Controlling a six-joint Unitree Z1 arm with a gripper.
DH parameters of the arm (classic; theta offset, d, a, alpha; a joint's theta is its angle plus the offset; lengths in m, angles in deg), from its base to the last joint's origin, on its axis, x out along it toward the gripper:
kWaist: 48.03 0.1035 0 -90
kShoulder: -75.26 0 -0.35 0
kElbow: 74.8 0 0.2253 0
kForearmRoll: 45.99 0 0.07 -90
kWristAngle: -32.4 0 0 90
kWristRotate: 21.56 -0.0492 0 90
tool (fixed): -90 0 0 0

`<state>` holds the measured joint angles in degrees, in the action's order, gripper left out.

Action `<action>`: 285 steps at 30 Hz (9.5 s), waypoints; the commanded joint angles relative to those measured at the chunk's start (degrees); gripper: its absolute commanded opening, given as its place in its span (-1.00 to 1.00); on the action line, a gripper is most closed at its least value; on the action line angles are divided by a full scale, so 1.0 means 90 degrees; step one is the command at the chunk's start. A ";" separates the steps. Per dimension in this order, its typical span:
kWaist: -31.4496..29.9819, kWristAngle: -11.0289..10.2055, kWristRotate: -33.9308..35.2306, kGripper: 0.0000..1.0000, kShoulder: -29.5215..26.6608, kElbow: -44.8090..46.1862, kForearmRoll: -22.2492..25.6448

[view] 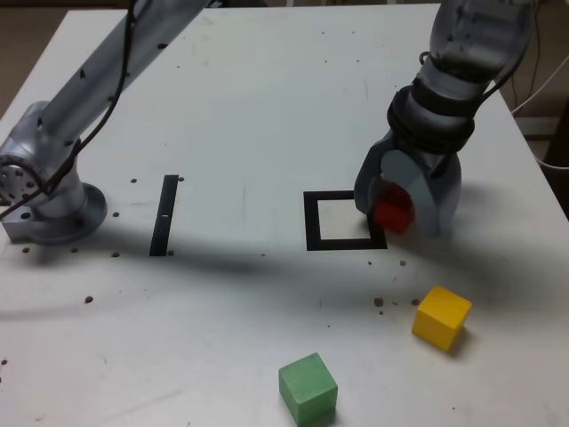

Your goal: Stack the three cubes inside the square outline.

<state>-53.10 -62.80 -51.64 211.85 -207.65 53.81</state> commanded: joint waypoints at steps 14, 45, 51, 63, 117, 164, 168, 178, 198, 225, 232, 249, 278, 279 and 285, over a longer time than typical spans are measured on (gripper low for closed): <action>0.0006 0.0008 0.0024 -0.27 0.0013 0.0014 0.0086; 0.0065 0.0564 0.2708 -0.27 -0.1470 0.1627 -0.0074; 0.0218 0.0813 0.2804 -0.27 -0.1700 0.2309 -0.0787; 0.0412 0.0865 0.2864 -0.27 -0.1750 0.2876 -0.1293; 0.0363 0.0432 0.2740 0.98 -0.2703 0.3237 -0.1582; -0.2006 0.0625 0.3403 0.98 -0.0495 -0.0489 0.0020; -0.2006 0.0615 0.3130 0.98 -0.0474 -0.0518 -0.0003; -0.2006 0.0756 0.1507 0.98 -0.0363 -0.0865 0.0060; -0.1849 0.0756 0.1454 0.96 0.0308 -0.0977 0.0011; -0.1840 0.0563 0.1721 -0.30 0.0531 -0.1242 0.0283; -0.1840 0.0587 0.1721 -0.30 0.0529 -0.1238 0.0295; -0.1836 0.0512 0.1811 -0.30 0.0324 -0.1207 0.0444; 0.0361 0.0472 0.2893 -0.30 -0.2295 0.1518 0.0274; 0.0409 0.0505 0.2893 -0.30 -0.2275 0.1537 0.0231; 0.0569 0.0611 0.2969 -0.30 -0.2133 0.1598 0.0070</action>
<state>-48.16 -57.42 -25.25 192.13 -193.40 54.49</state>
